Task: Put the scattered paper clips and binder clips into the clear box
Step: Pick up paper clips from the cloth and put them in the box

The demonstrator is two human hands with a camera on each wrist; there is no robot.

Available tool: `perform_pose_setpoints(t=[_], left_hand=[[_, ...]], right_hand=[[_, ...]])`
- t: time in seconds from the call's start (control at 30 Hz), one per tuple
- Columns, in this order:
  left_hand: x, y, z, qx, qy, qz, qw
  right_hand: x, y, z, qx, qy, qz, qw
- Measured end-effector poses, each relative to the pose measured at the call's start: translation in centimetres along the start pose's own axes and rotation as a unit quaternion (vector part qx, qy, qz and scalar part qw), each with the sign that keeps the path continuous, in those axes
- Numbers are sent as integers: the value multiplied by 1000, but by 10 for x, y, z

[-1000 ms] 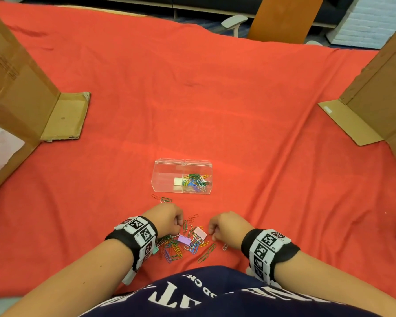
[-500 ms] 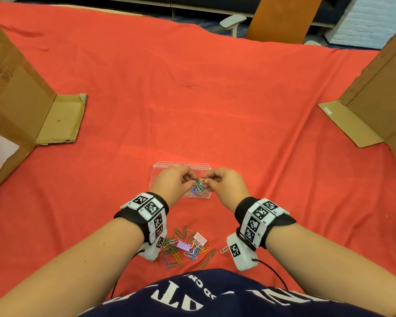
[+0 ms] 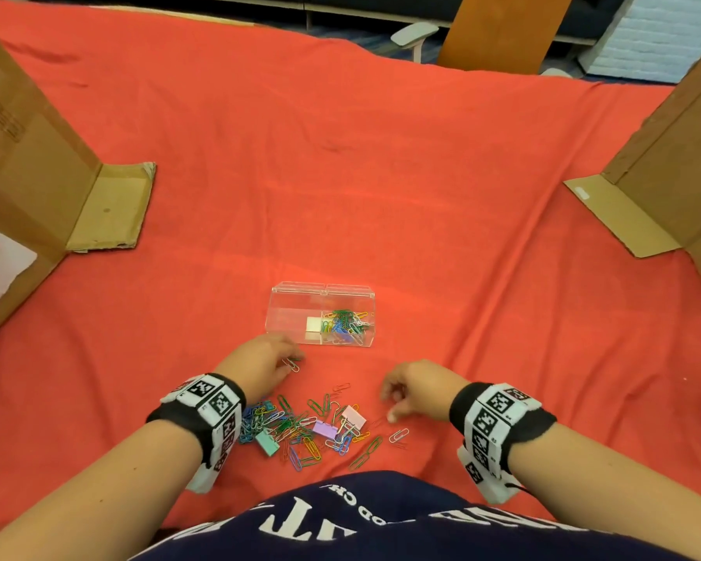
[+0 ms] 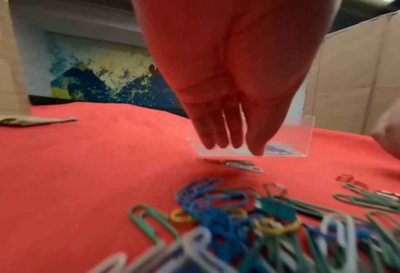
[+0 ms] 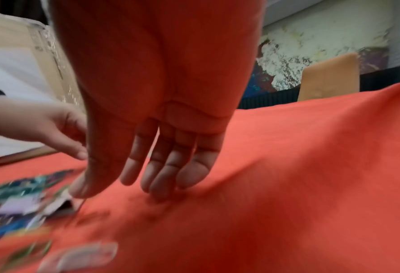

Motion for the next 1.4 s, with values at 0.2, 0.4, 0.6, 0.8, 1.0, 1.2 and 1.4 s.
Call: perform_pose_setpoints(t=[0.2,0.4,0.6,0.8,1.0,1.2,1.4], left_hand=[[-15,2,2,45,27,11,999],[-18,2,-1,79,-4,29,996],[-22,2,-8,81,25,77,993],[-15,4,-25,55,6,71,996],[36,16,-55,13,-105,-67,992],[61,34,-54,61,-117,-148,980],[53,26,-48,59,-114,-140,982]], right_hand=[[-27,-6,-10,-2,-37,29,999],[-38,-10,-5,10,-75,46,996],[-21,-5,6,27,21,-31,999],[15,8,20,58,125,-180,974],[45,15,36,63,164,-263,949],[56,24,44,36,151,-281,947],[40,22,53,85,73,-226,968]])
Point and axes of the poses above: each hand's wrist, its own y-axis towards the middle knuckle, its own x-axis out of the back of the hand, z = x × y, the point moved 6 cm from there along y, towards the middle knuckle, and after that the axes turned 13 degrees about y, right-handed, at the moved point
